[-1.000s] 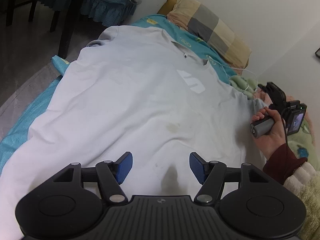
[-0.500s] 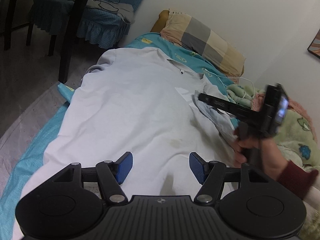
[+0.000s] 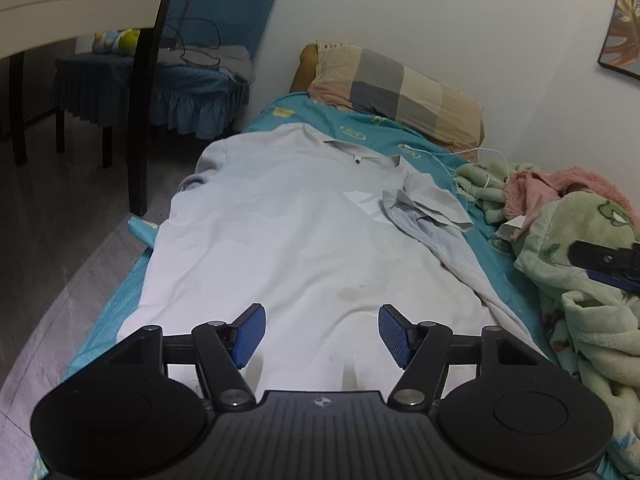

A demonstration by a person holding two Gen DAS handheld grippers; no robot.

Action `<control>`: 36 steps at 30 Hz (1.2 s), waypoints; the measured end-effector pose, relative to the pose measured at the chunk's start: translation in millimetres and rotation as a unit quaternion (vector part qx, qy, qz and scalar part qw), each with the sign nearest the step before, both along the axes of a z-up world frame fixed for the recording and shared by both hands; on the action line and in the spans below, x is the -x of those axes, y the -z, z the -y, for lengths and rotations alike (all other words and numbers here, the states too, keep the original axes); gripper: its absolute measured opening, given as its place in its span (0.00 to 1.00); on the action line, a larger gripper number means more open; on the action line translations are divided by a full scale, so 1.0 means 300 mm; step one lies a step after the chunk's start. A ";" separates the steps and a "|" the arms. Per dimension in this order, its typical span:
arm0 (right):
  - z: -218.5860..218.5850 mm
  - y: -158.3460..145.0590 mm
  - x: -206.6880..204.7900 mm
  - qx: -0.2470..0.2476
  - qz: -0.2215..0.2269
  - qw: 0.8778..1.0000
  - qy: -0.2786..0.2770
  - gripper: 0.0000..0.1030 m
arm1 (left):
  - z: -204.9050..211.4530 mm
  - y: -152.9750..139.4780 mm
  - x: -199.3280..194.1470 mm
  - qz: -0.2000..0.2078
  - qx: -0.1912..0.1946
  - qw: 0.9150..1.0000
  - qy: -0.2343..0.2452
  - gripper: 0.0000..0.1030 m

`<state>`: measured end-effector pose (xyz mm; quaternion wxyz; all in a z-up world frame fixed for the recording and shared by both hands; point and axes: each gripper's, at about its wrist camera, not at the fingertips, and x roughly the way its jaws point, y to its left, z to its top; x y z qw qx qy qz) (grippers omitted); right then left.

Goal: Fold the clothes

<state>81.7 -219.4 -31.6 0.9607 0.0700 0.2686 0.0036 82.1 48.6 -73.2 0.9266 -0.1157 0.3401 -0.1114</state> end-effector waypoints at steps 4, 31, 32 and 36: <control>0.044 -0.015 0.097 -0.022 0.010 0.999 0.021 0.53 | 0.034 -0.043 0.065 0.025 -0.025 0.999 0.005 0.64; 0.164 -0.022 0.134 -0.037 0.051 0.997 0.050 0.80 | 0.272 -0.016 -0.047 0.066 -0.165 0.981 0.073 0.76; 0.166 -0.019 0.132 -0.035 0.049 0.997 0.051 0.80 | 0.292 -0.015 -0.068 0.069 -0.167 0.981 0.077 0.76; 0.170 -0.009 0.121 -0.024 0.047 0.997 0.055 0.80 | 0.370 0.000 -0.170 0.076 -0.171 0.979 0.085 0.76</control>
